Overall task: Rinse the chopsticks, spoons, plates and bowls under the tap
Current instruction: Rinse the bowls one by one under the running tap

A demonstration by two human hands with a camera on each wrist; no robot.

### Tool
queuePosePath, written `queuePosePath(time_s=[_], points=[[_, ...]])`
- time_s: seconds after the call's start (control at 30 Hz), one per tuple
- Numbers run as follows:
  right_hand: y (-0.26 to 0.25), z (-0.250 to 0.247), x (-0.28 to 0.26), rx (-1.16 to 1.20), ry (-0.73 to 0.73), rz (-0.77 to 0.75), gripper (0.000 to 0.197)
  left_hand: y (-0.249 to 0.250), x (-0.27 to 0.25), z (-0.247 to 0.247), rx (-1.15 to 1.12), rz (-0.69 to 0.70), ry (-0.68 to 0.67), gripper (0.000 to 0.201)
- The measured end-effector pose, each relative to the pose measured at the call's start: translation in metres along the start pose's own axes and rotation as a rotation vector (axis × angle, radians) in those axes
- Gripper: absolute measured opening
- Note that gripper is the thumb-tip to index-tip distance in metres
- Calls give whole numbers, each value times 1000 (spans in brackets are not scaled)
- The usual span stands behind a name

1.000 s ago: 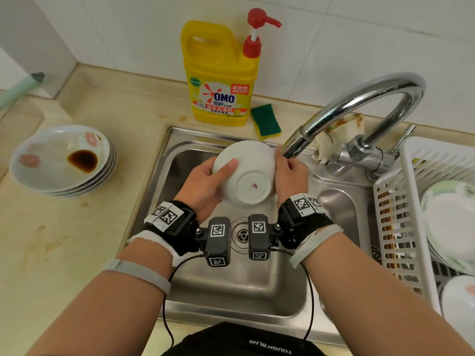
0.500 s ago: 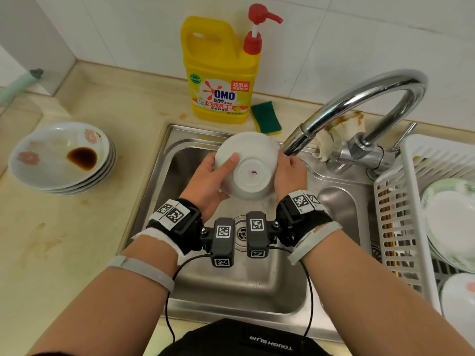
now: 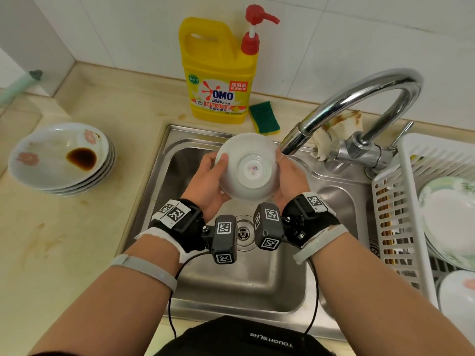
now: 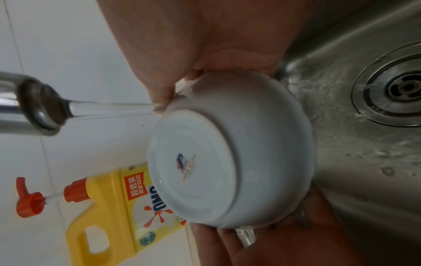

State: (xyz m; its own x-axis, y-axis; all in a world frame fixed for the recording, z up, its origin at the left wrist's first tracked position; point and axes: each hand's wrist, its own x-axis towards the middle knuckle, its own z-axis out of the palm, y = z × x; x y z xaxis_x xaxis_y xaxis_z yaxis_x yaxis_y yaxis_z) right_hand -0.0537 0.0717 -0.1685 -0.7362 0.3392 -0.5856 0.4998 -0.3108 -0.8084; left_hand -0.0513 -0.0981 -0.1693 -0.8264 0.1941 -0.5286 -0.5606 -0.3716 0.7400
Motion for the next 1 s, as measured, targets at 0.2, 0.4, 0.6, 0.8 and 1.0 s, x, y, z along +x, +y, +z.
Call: queuePosePath(time_s=[0.2, 0.4, 0.6, 0.8, 1.0], points=[[-3, -8, -2, -16, 36, -120, 31, 2, 2, 4, 2, -86, 27, 28], [-10, -16, -8, 57, -4, -105, 21, -2, 2, 10, -63, -130, 43, 26], [-7, -22, -1, 227, -7, 26, 46, -2, 0, 17, 30, -62, -56, 20], [4, -25, 0, 196, -11, 112, 53, 1, -3, 26, 9, -9, -122, 29], [3, -22, -2, 274, -53, 229, 53, 2, -3, 28, 47, -8, -59, 25]])
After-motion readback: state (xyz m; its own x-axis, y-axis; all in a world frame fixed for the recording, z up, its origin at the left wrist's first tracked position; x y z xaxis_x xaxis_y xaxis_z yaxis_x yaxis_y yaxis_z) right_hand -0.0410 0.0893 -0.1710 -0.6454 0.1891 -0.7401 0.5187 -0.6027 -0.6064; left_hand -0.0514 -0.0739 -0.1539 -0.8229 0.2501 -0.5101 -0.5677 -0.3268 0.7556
